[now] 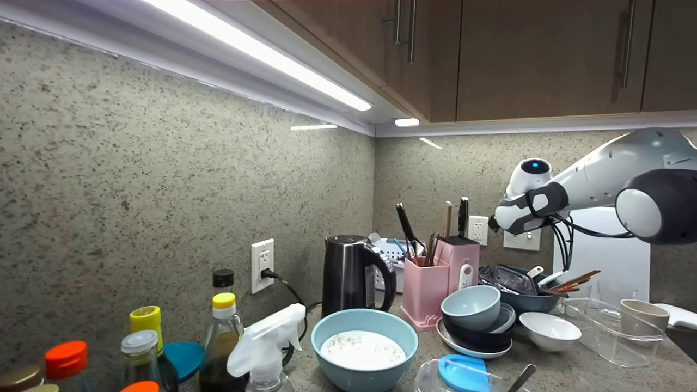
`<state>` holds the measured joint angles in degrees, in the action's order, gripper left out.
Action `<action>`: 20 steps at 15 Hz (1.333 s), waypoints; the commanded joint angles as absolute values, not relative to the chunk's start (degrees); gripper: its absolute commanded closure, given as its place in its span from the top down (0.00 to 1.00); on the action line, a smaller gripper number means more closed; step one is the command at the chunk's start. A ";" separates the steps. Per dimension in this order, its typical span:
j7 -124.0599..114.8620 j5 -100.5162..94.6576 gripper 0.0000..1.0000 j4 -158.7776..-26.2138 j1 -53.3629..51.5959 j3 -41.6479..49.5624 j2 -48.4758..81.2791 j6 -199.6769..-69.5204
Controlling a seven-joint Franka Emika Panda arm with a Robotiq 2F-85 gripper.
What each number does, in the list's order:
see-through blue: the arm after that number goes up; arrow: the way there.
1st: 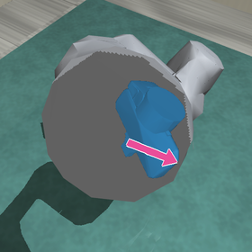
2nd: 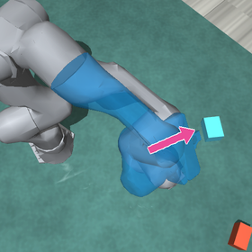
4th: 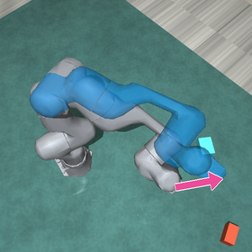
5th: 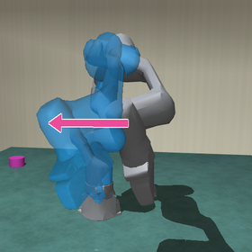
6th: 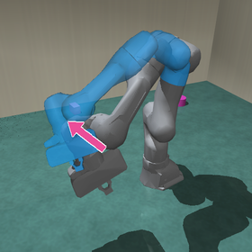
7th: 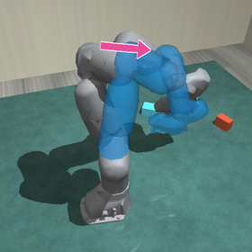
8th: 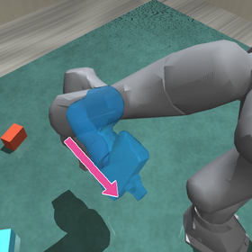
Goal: Turn off the left light switch
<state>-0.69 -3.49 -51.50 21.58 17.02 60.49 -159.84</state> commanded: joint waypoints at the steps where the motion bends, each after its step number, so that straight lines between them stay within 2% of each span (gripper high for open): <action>1: 2.31 -3.41 1.00 -48.10 23.11 15.32 62.63 -159.55; 8: 3.61 -4.15 1.00 -39.14 25.84 13.55 67.34 -156.95; 16: 20.62 -2.11 1.00 -29.98 30.61 2.41 71.16 -147.44; 20: 23.27 -2.80 1.00 -23.73 30.58 2.17 74.04 -143.60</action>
